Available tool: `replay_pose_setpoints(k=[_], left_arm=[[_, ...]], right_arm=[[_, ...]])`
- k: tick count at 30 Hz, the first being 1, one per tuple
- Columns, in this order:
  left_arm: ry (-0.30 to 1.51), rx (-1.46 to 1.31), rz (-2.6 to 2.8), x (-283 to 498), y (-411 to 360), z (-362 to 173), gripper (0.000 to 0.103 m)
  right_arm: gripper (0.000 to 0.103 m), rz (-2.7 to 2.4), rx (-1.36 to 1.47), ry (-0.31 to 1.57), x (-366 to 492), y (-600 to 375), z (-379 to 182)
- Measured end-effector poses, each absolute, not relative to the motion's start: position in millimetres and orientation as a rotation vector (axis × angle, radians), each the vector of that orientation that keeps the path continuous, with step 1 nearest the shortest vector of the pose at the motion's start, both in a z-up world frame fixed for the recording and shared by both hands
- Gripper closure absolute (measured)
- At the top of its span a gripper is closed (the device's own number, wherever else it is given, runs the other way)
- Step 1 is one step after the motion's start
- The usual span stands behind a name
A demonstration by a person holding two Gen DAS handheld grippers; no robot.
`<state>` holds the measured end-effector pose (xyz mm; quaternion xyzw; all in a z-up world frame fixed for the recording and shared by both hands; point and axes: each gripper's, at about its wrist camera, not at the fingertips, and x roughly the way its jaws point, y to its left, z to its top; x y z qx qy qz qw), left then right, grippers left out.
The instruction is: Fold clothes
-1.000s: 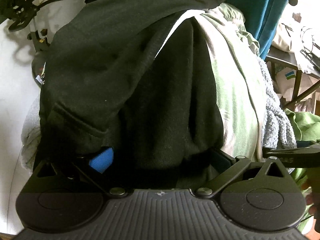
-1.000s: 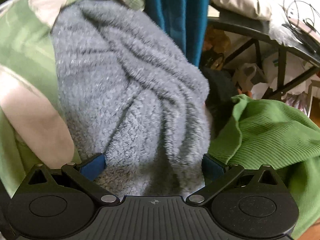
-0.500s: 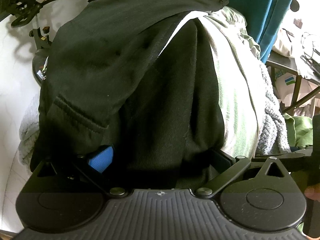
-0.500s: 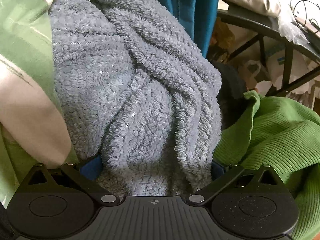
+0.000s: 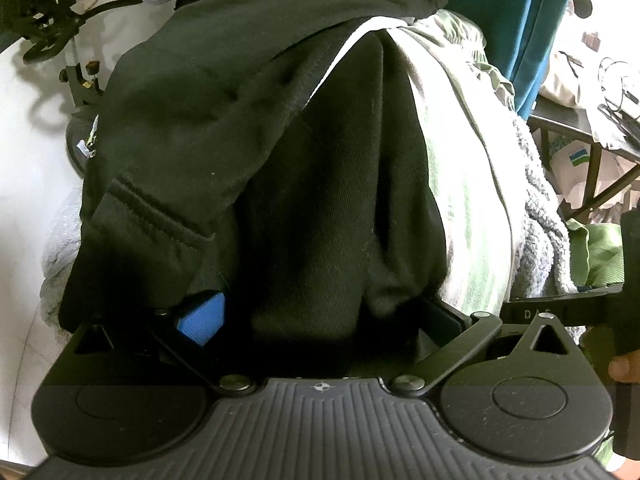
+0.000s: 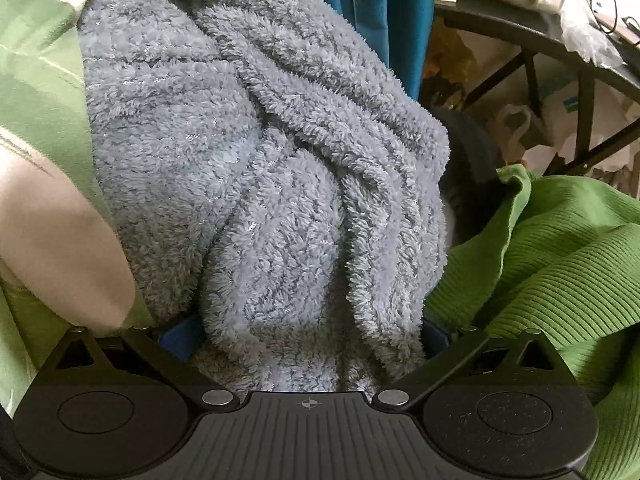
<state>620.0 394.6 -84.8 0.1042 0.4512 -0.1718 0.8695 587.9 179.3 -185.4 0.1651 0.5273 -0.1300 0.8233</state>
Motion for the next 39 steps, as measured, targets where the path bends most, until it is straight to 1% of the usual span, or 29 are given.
replay_pose_setpoints(k=[6, 10, 13, 23, 28, 34, 39], left_arm=[[0.981, 0.258, -0.326, 621, 385, -82, 0.000], [0.971, 0.275, -0.331, 619, 383, -81, 0.000], [0.967, 0.258, -0.336, 618, 386, -82, 0.000], [0.987, 0.266, -0.344, 621, 385, -87, 0.000], [0.979, 0.262, -0.333, 619, 385, -89, 0.000], [0.968, 0.266, -0.313, 617, 382, -90, 0.000], [0.958, 0.265, -0.315, 617, 377, -91, 0.000]], right_arm=[[0.001, -0.264, 0.362, 1.131, 588, 177, -185], [0.001, -0.230, 0.359, 1.141, 591, 169, -185], [0.001, -0.225, 0.303, 1.105, 585, 171, -177], [0.001, -0.244, 0.270, 0.971, 542, 158, -138], [0.001, -0.236, 0.322, 0.923, 509, 133, -111], [0.001, -0.357, 0.274, 0.886, 477, 103, -96], [0.001, -0.485, 0.285, 0.910, 456, 75, -94]])
